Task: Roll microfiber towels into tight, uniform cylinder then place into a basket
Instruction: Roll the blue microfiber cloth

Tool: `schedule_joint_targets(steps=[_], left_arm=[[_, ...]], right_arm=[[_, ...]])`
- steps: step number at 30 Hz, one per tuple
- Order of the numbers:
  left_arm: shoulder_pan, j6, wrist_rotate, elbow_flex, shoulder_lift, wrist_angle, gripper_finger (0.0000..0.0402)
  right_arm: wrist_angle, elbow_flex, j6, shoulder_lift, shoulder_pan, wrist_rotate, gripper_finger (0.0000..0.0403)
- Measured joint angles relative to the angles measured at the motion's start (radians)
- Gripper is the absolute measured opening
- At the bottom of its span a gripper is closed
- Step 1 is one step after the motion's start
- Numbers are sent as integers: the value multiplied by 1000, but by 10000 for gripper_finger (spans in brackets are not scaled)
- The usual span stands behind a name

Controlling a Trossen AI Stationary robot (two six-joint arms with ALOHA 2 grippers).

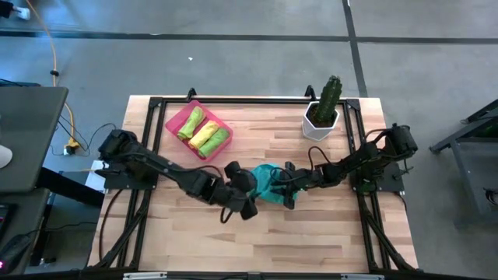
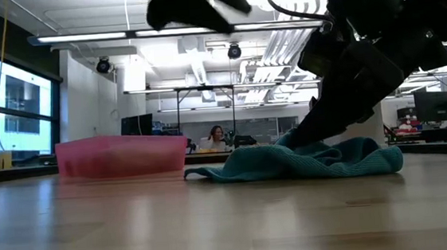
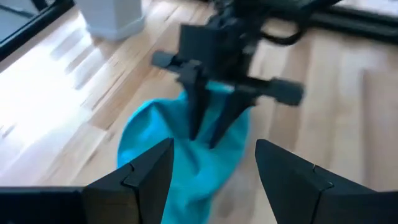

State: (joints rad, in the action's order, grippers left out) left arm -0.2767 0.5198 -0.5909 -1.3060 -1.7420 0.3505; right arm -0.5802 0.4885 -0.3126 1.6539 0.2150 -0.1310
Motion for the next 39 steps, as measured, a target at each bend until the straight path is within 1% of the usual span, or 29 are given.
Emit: schedule_joint_targets(steps=[5,12,19,23,27,33,37,39], left_arm=[[25,1,13,0,-57,54,216],[31,5,16,0,-139,65,216],[61,20,83,0,-194,76,216],[88,10,79,0,-227,73,216],[121,3,49,0,-265,63,216],[165,0,72,0,-324,76,216],[170,1,139,-4,-342,82,215],[161,2,146,-5,-349,90,215]], right_arm=[[8,0,0,0,0,0,114],[15,0,0,0,0,-1,114],[15,0,0,0,0,-2,114],[15,0,0,0,-5,-2,114],[15,0,0,0,-5,-2,114],[14,0,-6,0,-5,-1,114],[2,0,-139,-1,-3,57,114],[1,0,-223,-1,-3,80,114]])
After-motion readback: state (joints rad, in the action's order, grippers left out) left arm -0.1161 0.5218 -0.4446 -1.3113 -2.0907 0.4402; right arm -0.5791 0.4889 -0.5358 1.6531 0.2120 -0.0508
